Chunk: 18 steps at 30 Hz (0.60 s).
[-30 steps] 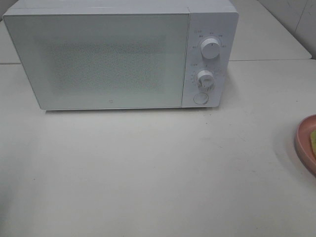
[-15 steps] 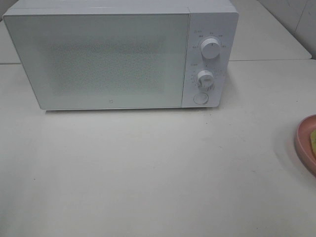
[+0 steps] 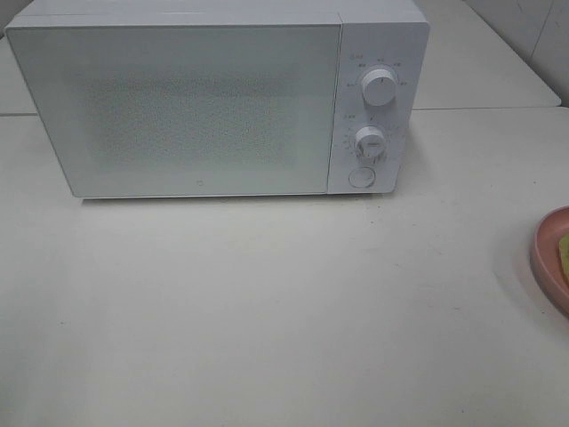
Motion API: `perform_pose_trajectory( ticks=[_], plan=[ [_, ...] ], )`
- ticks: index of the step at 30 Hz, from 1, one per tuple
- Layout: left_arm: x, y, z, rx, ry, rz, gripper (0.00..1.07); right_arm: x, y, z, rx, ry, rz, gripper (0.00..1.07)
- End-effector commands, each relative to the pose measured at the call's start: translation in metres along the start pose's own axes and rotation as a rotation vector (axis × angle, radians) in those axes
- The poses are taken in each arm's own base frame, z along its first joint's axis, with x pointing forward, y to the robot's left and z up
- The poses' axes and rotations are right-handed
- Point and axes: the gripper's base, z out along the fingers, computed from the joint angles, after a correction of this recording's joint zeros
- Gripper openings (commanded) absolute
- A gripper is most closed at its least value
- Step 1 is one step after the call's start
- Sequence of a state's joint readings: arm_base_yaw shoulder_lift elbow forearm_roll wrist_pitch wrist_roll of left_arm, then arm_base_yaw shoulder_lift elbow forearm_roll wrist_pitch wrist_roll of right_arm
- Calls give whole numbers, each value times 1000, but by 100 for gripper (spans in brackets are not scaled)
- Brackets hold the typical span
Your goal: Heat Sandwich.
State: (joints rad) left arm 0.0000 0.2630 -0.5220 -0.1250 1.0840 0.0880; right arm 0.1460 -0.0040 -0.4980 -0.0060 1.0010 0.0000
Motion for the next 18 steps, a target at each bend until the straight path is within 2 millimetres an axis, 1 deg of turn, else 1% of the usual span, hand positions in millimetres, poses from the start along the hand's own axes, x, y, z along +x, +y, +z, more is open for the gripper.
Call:
perform_pose_trajectory(
  ticks=[1,4,5,6,9,10,11,18],
  plan=[
    [3,-1,-5,8,-53,1,100,2,0,-3,8,-32,-4,74],
    [7,-2,-11,6,-95,6,100,2,0,-3,8,-32,-4,74],
    [10,-3,-14,6,-124,10,100,2,0,-3,8,-32,-4,74],
    [16,-4,-22,4,-187,17,100,2,0,-3,8,-32,-4,74],
    [23,-5,-30,2,-256,25,100,2,0,-3,8,-32,-4,74],
    [23,-5,-30,2,-256,25,100,2,0,-3,8,-32,-4,74],
    [28,-6,-35,1,-298,30,100,2,0,-3,8,-32,-4,74],
    [28,-6,-35,2,-298,29,100,2,0,-3,8,-29,-4,74]
  ],
)
